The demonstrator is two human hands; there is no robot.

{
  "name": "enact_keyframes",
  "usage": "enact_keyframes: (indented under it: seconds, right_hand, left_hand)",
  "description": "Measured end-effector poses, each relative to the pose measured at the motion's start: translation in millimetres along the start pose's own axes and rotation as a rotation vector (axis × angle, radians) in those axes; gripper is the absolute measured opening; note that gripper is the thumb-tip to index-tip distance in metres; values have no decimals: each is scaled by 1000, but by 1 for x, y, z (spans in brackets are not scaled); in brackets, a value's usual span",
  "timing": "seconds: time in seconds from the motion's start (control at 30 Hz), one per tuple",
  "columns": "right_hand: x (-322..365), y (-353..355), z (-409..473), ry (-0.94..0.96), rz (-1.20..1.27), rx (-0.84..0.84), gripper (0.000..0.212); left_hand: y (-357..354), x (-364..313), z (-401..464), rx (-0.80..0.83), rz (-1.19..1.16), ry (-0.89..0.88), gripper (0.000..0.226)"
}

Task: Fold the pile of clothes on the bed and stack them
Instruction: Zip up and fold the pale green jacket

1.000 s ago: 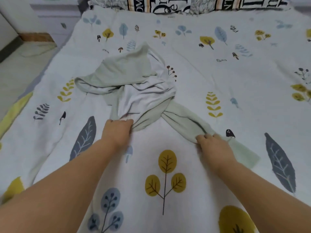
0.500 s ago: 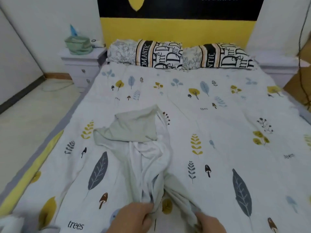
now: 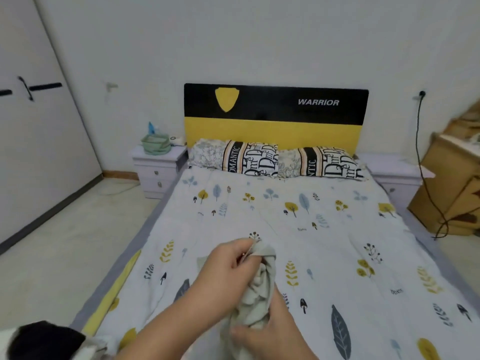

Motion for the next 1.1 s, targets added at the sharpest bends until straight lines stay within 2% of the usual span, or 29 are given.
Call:
enact_keyframes:
  seconds: [0.07,0.13,0.17,0.3,0.43,0.53,0.57,0.63,0.7,0.73,0.8,0.87,0.9,0.93,1.0,1.03,1.1]
  right_hand:
    - [39,13,-12,43,-8,-16,65]
    - [65,38,-20,43,-40,-74,37]
    - [75,50,-24,45,-36,-115,30]
    - [122,86,-49,54,-81,-115,38]
    - [166,118,-62,89,-124,-112,17]
    - [204,138,-73,125,-125,-135,19]
    - [216,144,-77,124,-112,-150,20]
    - [238,156,-85,119,-84,-179,17]
    - [259,166,-92,133,-39,-211,15]
    - [269,169,-95,147,-15,-212,15]
    - [286,173,-101,163,21,-201,16]
    - [298,174,-106,179,40,-187,22]
    - [301,174,-108,190,43,-178,26]
    - [303,174,-111,203,38,-164,26]
    - [301,173,-112,212,12,-136,17]
    - [294,173,-113,201,10,-131,15]
    - [273,172,-111,158,-3,-136,16]
  left_hand:
    - [10,-37,-7,-14,-87,-26,18]
    - [21,-62,-15,-33,-123,-60,15]
    - [27,-74,-20,-50,-135,-64,15]
    - [56,-95,-35,-147,-181,22,13]
    - [75,-110,-51,-213,-115,31,9]
    - [81,-129,-62,-167,-81,-15,5]
    - [83,-138,-66,-194,-21,-50,2]
    - [93,-154,-77,-376,199,-149,6]
    - [93,-182,-101,-588,449,-415,21]
    - [86,-199,-115,-615,568,-612,37]
    - [58,-216,-137,-513,911,-960,66]
    - [37,-222,-141,-432,1194,-1076,74]
    - [35,-229,-140,-444,1230,-1076,68]
    - [36,-240,-139,-470,1216,-1066,53]
    - [37,-264,-139,-436,1149,-1079,11]
    - [36,-273,-138,-364,1108,-1062,3]
    - [34,-283,-126,-190,965,-853,11]
Point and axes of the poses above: each hand's wrist, its own z-axis towards the middle knuckle, its own y-axis out of the back of the hand, x = y × z, the point moved 6 cm from there along z, towards the middle knuckle
